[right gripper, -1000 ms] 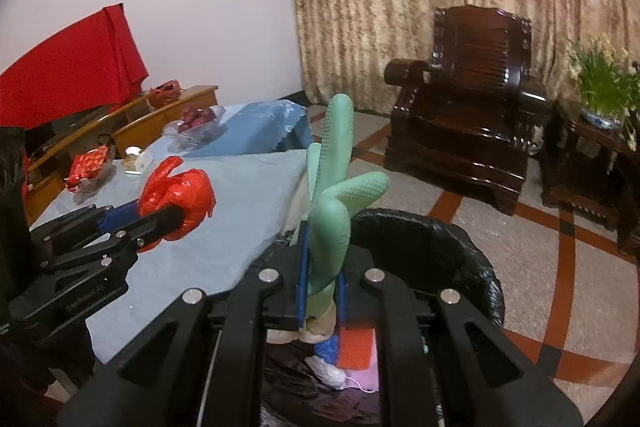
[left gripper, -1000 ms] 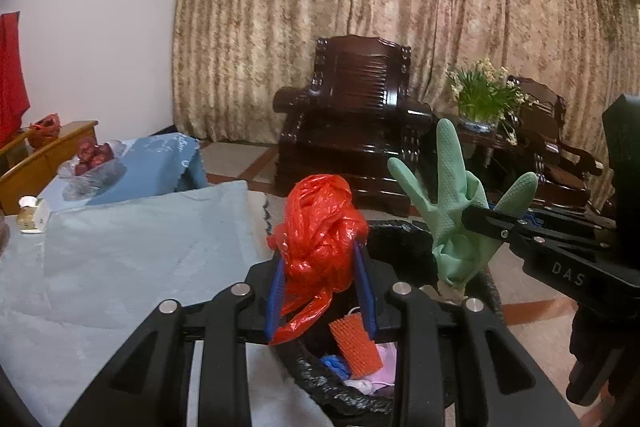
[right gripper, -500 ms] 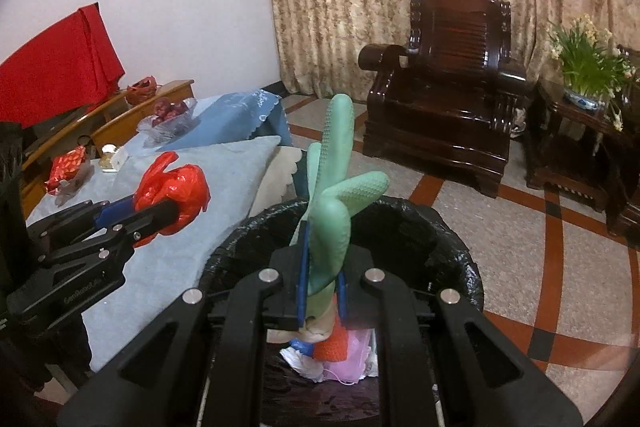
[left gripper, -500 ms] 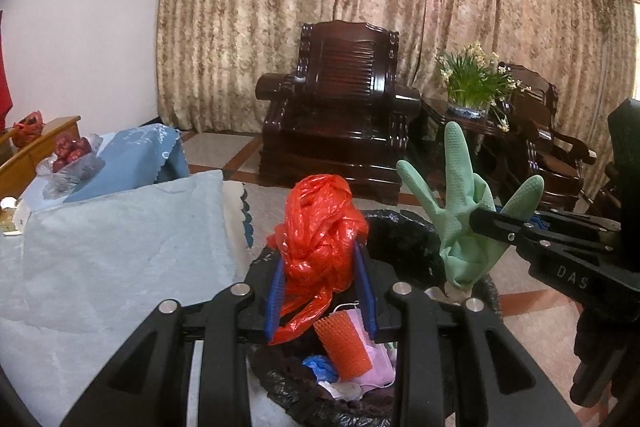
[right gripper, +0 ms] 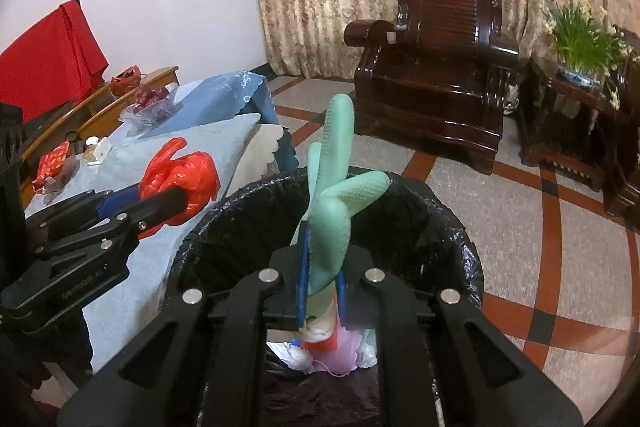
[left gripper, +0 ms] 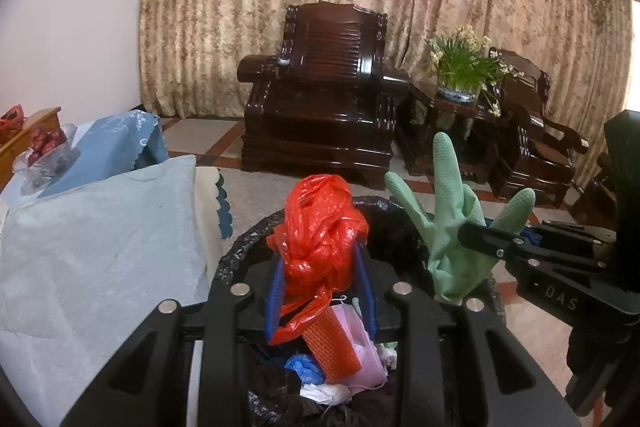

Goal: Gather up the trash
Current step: 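Open both grippers to drop the bag and glove into the bin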

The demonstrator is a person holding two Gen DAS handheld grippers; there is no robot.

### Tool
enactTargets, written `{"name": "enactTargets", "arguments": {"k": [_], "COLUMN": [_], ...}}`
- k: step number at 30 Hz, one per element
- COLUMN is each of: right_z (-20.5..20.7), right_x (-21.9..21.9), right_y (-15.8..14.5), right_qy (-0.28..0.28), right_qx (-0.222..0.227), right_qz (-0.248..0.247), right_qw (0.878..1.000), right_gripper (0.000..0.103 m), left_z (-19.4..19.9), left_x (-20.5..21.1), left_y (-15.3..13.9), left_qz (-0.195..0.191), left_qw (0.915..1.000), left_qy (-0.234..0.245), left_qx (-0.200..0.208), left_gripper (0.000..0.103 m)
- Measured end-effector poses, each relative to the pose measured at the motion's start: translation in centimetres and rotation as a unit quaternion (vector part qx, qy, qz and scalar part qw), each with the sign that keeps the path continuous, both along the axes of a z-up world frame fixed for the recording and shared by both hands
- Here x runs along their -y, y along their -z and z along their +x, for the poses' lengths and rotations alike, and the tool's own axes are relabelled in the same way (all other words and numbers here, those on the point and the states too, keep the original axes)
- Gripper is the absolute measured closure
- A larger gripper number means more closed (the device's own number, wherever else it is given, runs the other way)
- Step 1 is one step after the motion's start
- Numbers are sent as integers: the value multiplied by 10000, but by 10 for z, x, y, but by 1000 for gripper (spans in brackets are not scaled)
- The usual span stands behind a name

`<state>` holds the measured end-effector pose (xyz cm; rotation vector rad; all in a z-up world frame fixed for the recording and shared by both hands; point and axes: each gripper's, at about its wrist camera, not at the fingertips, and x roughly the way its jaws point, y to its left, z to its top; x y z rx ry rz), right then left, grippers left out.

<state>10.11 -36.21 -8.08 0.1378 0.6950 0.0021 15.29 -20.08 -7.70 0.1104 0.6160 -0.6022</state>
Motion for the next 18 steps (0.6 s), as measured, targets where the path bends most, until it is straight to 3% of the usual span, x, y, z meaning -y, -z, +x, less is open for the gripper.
{"name": "enactTargets", "arguments": {"k": [3, 4, 5, 8, 9, 11, 13, 14, 18], "right_z": [3, 4, 4, 3, 2, -2, -5, -7, -14], "right_x": [2, 3, 4, 5, 5, 6, 7, 6, 2], "right_y": [2, 3, 4, 6, 6, 6, 5, 4, -1], "right_qy": [30, 70, 144, 235, 255, 347, 384, 385, 297], "right_qx": [-68, -82, -102, -73, -77, -49, -4, 2, -9], "right_qz": [-17, -51, -113, -211, -241, -293, -273, -263, -193], "right_qw": [10000, 9999, 9998, 9995, 9994, 9990, 9989, 9989, 9994], "right_gripper": [88, 82, 68, 50, 45, 24, 13, 8, 7], "left_z": [2, 3, 5, 6, 6, 7, 6, 6, 3], "left_x": [4, 5, 4, -1, -4, -10, -18, -22, -38], "left_y": [4, 5, 6, 6, 6, 5, 4, 3, -4], "left_qz": [19, 47, 48, -22, -30, -65, -73, -73, -63], "left_qw": [10000, 10000, 9999, 9999, 9999, 9998, 9997, 9997, 9994], "left_qy": [53, 45, 45, 1, -25, -58, -117, -147, -303], "left_qx": [-55, -68, -85, -158, -159, -200, -207, -190, -178], "left_gripper": [65, 62, 53, 34, 30, 26, 21, 18, 13]}}
